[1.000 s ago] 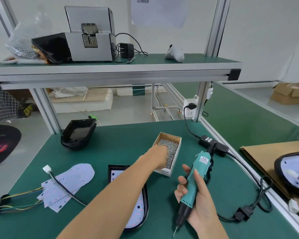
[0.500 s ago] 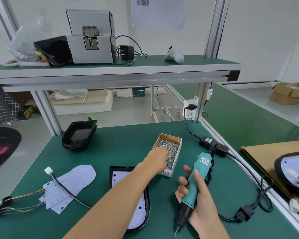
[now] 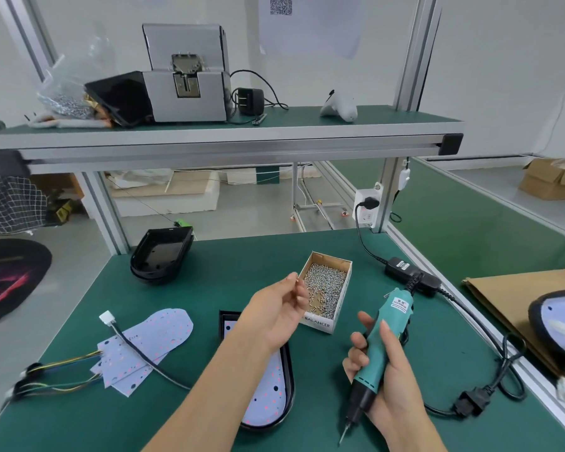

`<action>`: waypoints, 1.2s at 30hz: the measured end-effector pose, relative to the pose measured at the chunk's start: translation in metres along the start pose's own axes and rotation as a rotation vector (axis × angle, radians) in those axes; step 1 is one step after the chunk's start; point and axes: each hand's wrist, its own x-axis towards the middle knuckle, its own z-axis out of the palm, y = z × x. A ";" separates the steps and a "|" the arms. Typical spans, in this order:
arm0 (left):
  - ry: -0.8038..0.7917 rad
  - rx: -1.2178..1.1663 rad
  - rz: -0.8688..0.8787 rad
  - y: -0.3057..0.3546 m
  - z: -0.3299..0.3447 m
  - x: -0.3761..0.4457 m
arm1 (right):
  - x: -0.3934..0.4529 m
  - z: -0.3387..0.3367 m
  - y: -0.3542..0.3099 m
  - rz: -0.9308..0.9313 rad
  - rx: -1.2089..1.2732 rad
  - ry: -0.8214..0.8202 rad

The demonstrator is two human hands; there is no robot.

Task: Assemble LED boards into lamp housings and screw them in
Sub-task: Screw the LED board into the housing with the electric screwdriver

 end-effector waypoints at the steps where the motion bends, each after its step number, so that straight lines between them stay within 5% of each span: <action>1: -0.020 -0.003 -0.012 0.000 -0.005 -0.014 | 0.000 0.001 0.000 -0.006 -0.010 -0.009; 10: -0.066 -0.198 -0.043 -0.005 -0.037 -0.089 | -0.016 0.019 0.005 -0.040 -0.014 -0.086; 23: -0.016 0.041 0.064 -0.014 -0.072 -0.121 | -0.063 0.103 -0.017 -0.271 0.041 -0.349; 36: -0.022 0.226 0.141 -0.020 -0.070 -0.144 | -0.065 0.143 -0.012 -0.449 0.160 -0.249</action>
